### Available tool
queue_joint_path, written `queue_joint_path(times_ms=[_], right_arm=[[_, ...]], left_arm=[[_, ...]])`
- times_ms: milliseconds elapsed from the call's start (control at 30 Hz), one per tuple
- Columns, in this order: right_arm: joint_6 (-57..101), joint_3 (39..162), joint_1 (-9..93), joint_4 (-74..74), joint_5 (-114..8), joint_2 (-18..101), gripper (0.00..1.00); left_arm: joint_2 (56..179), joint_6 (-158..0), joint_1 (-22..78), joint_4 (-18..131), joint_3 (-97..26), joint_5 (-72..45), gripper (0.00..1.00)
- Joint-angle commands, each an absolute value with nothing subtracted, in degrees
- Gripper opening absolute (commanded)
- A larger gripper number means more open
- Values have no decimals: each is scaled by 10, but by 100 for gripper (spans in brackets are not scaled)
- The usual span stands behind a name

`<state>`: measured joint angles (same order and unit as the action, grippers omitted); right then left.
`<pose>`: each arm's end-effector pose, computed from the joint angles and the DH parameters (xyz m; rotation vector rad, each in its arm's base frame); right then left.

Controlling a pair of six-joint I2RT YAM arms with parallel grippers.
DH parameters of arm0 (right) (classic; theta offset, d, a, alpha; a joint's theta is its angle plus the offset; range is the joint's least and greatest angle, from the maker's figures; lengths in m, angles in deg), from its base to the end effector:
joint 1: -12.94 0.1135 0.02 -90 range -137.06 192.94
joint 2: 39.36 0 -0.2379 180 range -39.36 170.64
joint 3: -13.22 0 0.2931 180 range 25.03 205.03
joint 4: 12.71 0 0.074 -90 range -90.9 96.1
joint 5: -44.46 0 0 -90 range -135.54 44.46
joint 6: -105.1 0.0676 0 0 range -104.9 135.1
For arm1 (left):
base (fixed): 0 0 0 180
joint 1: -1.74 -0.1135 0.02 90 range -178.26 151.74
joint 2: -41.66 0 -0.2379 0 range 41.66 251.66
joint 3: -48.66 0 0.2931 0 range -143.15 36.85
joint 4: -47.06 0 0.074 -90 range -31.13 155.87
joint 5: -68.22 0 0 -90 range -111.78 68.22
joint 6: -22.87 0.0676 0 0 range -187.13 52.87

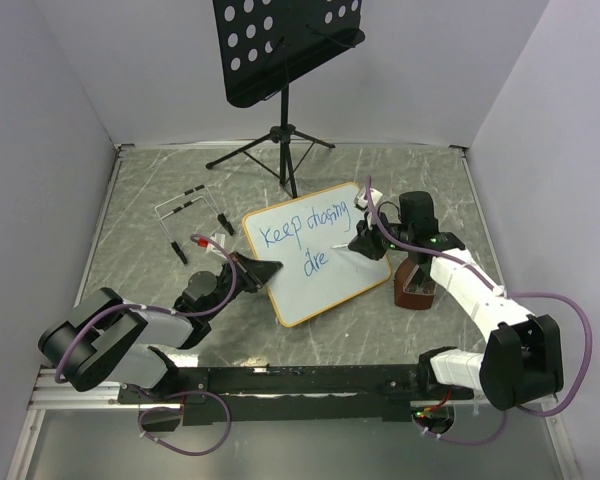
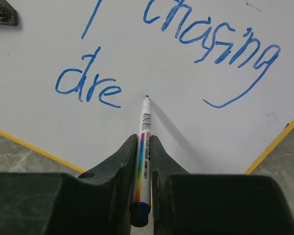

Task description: Write a sentence on the whiteboard

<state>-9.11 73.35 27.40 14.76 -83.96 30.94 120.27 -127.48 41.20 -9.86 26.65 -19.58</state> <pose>0.3079 0.1228 0.2082 -1.0370 1.8666 0.6427 0.2114 -0.1774 0.1028 -0.2834 1.7233 -1.3648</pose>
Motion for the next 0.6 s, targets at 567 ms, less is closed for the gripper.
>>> queue_joint_path(times_ms=[567], right_arm=[[-125,749,285,188,-893,323,0]], left_arm=[[1197,-1246,416,-167,258,-177,1]])
